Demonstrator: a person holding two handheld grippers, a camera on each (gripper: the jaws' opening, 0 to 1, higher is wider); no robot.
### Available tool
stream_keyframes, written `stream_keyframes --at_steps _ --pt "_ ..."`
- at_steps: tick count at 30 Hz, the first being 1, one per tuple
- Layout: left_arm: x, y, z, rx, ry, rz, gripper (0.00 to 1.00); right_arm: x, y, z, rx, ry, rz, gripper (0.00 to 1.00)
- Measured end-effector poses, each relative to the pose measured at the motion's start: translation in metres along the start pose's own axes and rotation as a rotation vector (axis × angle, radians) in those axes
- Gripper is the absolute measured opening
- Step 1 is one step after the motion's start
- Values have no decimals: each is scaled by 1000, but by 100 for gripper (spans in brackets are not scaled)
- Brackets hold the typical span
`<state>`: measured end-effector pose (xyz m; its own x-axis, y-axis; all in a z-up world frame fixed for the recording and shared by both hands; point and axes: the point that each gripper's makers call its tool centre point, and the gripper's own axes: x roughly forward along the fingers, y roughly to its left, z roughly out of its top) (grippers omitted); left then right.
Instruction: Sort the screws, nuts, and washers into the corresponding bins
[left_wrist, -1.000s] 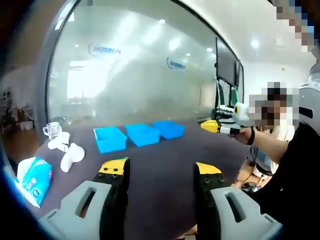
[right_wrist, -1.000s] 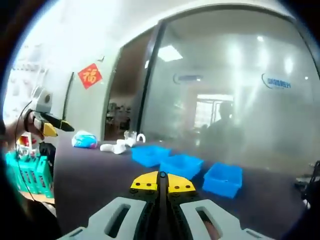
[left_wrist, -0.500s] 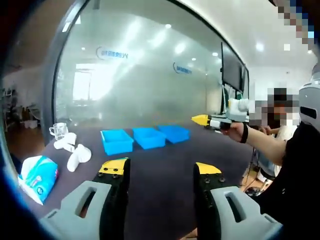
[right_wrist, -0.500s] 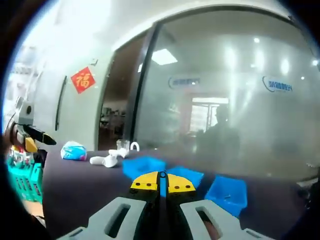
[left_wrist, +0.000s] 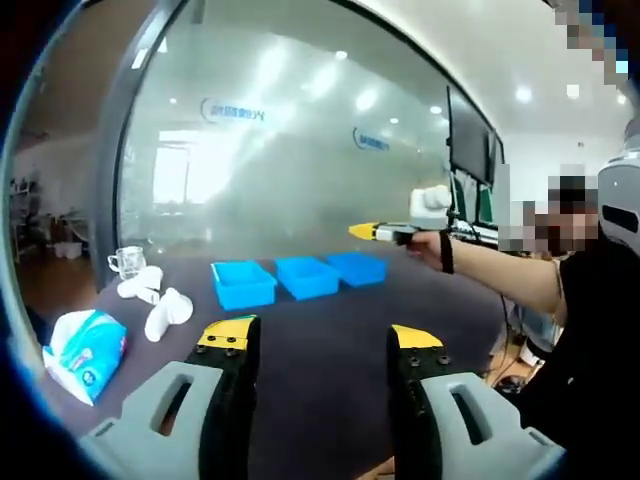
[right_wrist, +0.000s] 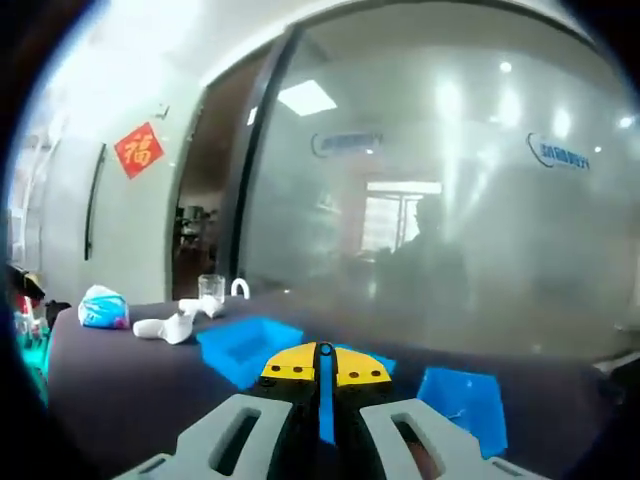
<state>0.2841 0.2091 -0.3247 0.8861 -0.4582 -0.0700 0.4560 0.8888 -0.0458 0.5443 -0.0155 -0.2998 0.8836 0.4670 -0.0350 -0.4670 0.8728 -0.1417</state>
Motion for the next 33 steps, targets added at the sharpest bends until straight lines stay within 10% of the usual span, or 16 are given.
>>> stream_keyframes --at_steps 29,33 --pt "-13 6 5 5 -11 43 49 78 -2 -19 17 102 -43 2" --pt "-13 6 6 5 -12 44 49 81 4 -18 -2 90 -21 24"
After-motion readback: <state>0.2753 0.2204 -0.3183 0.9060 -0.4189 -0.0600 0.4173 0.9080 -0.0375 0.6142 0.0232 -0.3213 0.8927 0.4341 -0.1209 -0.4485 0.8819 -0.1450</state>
